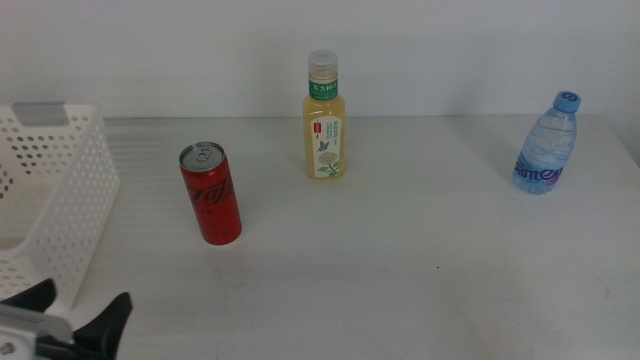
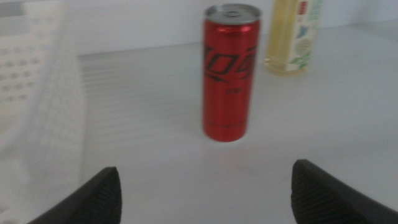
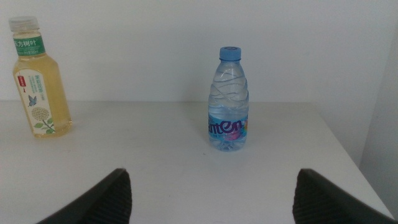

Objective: Use arms to grab the bottles and put them into the dustbin to the left of the table.

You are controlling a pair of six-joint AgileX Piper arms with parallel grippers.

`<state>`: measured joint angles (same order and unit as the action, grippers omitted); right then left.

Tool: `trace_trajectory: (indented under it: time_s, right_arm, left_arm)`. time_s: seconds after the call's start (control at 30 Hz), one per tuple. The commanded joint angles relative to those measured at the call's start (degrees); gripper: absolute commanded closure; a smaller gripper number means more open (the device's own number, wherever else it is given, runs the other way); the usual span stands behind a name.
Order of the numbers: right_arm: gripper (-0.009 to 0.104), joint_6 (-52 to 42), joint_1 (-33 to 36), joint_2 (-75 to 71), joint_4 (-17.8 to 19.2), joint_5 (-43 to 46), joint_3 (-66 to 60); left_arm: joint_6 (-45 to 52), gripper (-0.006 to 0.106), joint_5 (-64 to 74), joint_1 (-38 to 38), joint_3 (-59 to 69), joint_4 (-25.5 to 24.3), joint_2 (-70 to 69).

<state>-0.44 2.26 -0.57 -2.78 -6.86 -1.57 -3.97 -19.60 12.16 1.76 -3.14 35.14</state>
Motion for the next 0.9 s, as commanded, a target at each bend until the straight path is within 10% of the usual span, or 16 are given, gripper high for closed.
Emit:
trace_trajectory:
  time_s: [0.0, 0.87]
  right_arm:
    - [0.027, -0.26, -0.45, -1.56, 0.52, 4.23, 0.37]
    - [0.027, -0.26, -0.45, -1.56, 0.52, 4.23, 0.37]
  left_arm:
    - [-0.53, 0.011, -9.83, 1.59, 0.20, 0.01, 4.92]
    - [-1.49, 0.011, -41.20, 3.30, 0.27, -4.00, 32.57]
